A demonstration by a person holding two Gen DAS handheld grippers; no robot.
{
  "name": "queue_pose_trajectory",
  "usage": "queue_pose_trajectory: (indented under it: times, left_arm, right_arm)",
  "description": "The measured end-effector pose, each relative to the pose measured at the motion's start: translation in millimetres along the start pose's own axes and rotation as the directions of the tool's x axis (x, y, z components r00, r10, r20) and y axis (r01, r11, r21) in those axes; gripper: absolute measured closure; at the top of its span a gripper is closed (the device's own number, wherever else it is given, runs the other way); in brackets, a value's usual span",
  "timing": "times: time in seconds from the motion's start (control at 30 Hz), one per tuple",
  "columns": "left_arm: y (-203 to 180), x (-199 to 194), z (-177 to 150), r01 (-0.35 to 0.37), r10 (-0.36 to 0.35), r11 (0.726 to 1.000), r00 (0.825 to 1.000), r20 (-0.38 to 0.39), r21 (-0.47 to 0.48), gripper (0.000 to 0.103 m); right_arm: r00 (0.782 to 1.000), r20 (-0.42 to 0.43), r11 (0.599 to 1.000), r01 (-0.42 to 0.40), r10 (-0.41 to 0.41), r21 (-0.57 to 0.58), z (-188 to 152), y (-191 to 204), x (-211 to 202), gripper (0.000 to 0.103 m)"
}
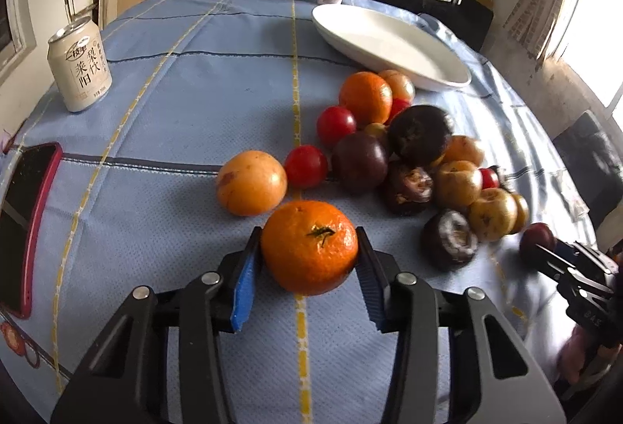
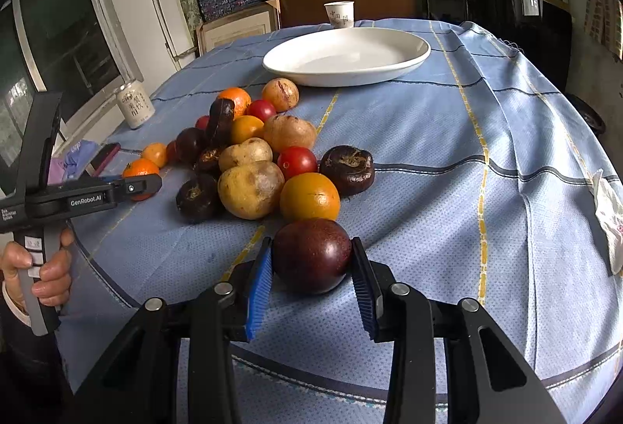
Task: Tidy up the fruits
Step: 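Close the left tool on the tangerine while the right tool grips the dark plum, then carry the tangerine and plum to the white plate and release both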
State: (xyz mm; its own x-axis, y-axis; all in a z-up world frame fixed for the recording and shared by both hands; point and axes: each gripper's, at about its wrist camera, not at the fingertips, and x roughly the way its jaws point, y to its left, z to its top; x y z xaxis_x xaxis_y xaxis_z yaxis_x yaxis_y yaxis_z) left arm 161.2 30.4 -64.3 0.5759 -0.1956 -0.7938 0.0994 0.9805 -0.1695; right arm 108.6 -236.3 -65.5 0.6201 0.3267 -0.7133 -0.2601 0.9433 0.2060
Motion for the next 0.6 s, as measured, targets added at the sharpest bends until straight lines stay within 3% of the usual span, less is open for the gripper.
queue_pose_trajectory:
  times: [0.2,0.3,0.47,0.6]
  left_arm:
    - [-18,-28,15,0.02,-0.024,0.998,0.997,0.069,0.062,0.058]
    - [-29,-38,32,0.03,-0.04,0.995,0.994,0.105,0.093,0.058]
    - [-46,-41,63,0.06,-0.077,0.991,0.986,0.147,0.119,0.058]
    - [-60,-35,95,0.027,-0.053,0.987,0.986,0.159,0.16,0.058]
  right_arm:
    - [0.998,0.039,0.999,-0.039,0.039,0.003,32,-3,-18,0.064]
    - [0.995,0.075,0.998,-0.065,0.064,0.011,70,-6,-18,0.064]
    - [0.989,0.148,0.999,-0.011,0.005,0.04,146,-23,28,0.064]
    - [0.993,0.117,0.995,-0.015,0.004,0.099,184,-43,83,0.064]
